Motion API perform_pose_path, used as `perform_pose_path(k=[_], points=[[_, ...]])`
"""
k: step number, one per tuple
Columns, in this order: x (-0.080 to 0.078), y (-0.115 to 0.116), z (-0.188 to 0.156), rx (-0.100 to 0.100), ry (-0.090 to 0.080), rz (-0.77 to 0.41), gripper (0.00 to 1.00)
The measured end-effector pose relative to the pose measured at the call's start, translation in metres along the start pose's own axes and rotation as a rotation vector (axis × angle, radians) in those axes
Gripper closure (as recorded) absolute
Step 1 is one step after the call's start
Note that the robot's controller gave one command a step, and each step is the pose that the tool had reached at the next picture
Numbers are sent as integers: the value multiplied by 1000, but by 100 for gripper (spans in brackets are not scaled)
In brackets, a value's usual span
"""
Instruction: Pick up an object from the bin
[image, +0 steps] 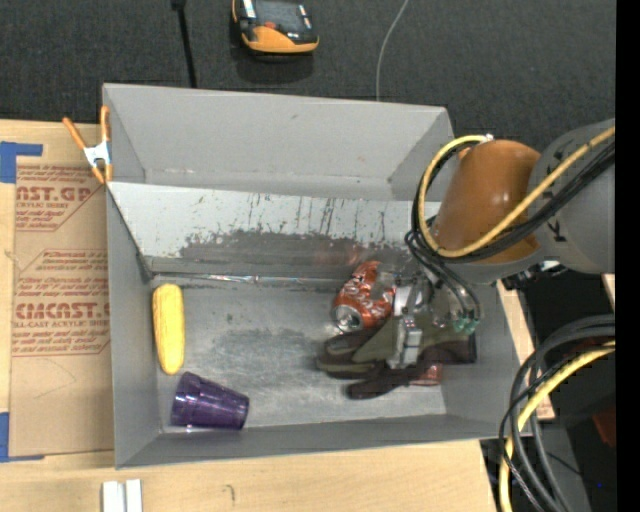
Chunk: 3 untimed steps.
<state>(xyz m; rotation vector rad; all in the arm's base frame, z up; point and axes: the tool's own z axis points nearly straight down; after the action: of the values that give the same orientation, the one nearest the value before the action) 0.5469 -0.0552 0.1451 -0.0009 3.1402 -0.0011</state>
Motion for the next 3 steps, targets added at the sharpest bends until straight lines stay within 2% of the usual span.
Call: perform_pose_path(k=[1,2,3], points=[[0,0,0,0,0,0,0],[-5,5,36,1,-9,-51,0],[-4,17,68,2,-18,29,100]])
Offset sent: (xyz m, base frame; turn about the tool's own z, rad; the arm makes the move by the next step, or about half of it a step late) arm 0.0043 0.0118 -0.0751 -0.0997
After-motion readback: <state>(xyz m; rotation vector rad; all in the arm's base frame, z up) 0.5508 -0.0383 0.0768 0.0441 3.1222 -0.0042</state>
